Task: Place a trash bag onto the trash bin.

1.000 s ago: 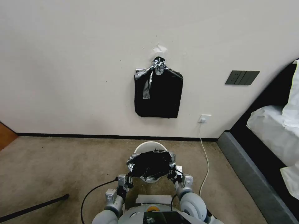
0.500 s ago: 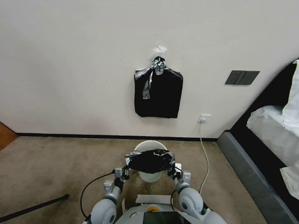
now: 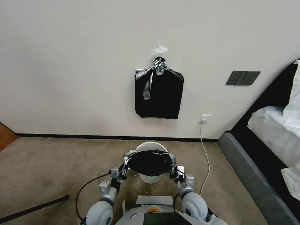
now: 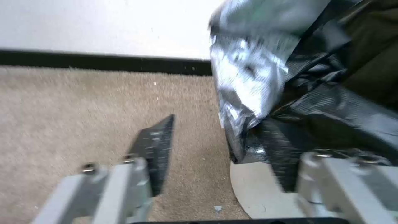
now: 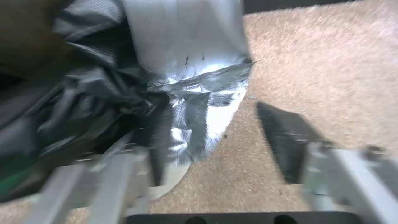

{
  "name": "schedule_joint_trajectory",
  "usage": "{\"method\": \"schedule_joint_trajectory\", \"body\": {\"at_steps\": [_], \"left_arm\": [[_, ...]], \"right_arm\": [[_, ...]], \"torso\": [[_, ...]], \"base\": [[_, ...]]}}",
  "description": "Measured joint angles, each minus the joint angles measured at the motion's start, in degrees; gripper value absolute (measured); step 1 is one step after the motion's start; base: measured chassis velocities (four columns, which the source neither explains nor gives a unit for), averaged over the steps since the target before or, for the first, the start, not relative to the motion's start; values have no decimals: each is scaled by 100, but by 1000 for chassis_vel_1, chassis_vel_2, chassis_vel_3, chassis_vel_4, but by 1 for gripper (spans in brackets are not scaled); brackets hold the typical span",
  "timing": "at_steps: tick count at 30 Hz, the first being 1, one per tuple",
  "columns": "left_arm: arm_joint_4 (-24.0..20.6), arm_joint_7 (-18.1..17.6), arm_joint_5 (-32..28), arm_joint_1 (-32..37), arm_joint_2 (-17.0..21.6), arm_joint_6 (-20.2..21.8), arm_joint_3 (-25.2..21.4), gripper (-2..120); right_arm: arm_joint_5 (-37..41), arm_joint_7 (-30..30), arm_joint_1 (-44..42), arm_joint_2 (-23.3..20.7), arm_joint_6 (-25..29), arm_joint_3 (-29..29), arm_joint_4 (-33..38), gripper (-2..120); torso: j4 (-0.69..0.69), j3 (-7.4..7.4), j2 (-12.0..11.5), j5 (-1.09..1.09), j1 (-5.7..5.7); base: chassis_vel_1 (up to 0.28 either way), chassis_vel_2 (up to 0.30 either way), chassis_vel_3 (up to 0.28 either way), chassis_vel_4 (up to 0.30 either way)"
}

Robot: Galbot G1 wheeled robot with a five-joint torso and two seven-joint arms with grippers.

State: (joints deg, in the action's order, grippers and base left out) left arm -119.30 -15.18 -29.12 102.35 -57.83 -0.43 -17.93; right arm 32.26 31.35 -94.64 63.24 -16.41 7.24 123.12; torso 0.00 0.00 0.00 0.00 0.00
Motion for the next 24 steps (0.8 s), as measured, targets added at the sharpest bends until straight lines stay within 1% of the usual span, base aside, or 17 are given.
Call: {"method": "schedule_joint_trajectory", "body": {"at_steps": [1,2,4,5,8,9,11,12,13,15,16,17,20,21,22,23,24], "left_arm": [[-42,55,110,94,-2,-87,-59,63],[-42,55,110,94,-2,-87,-59,63],[-51,200,378,236,-19,-405,-147,75],[-51,200,378,236,-19,-405,-147,75],[21,523,945,465,-86,-1043,-365,91],[21,523,945,465,-86,-1043,-365,91],[49,680,1132,596,-185,-1431,-538,98],[55,731,1184,639,-240,-1570,-611,99],[55,731,1184,639,-240,-1570,-611,99],[73,925,1411,773,-452,-2005,-867,100],[72,966,1477,809,-528,-2114,-944,100],[72,966,1477,809,-528,-2114,-944,100],[-18,1089,1716,903,-887,-2413,-1233,100],[-18,1089,1716,903,-887,-2413,-1233,100],[-63,1116,1780,905,-971,-2450,-1297,100],[-113,1128,1826,903,-1041,-2458,-1355,100],[-181,1134,1873,897,-1109,-2458,-1414,100]], "right_arm": [[-76,-1,-101,-22,42,9,82,72],[-76,-1,-101,-22,42,9,82,72],[-223,-4,-283,-64,119,24,260,83],[-223,-4,-283,-64,119,24,260,83],[-557,-164,-532,-142,359,81,484,96],[-557,-164,-532,-142,359,81,484,96],[-772,-339,-601,-208,611,161,583,100],[-839,-394,-601,-230,723,191,614,100],[-839,-394,-601,-230,723,191,614,100],[-875,-775,-553,-360,996,335,754,100],[-847,-980,-508,-417,1073,389,796,100],[-847,-980,-508,-417,1073,389,796,100],[-620,-2034,93,-766,1214,587,861,100],[-620,-2034,93,-766,1214,587,861,100],[-596,-2328,422,-879,1180,632,802,100],[-527,-2498,725,-999,1036,640,751,100],[-349,-2617,1095,-1155,760,623,691,100]], "torso": [[-1,0,0,0,0],[-1,0,0,0,0],[1,0,0,0,0],[1,0,0,0,0],[-1,0,0,0,0],[-1,0,0,0,0],[-1,0,0,0,0],[-1,0,0,0,0],[-1,0,0,0,0],[-1,0,0,0,0],[-1,0,0,0,0],[-1,0,0,0,0],[0,0,0,1,0],[0,0,0,1,0],[0,0,0,1,0],[1,0,0,1,0],[1,0,0,2,0]], "base": [[0,0,0,0],[0,0,0,0],[0,0,0,0],[0,0,0,0],[0,0,0,0],[0,0,0,0],[0,0,0,0],[0,0,0,0],[0,0,0,0],[0,0,0,0],[0,0,0,0],[0,0,0,0],[0,0,0,0],[0,0,0,0],[0,0,0,0],[0,0,0,0],[0,0,0,0]]}}
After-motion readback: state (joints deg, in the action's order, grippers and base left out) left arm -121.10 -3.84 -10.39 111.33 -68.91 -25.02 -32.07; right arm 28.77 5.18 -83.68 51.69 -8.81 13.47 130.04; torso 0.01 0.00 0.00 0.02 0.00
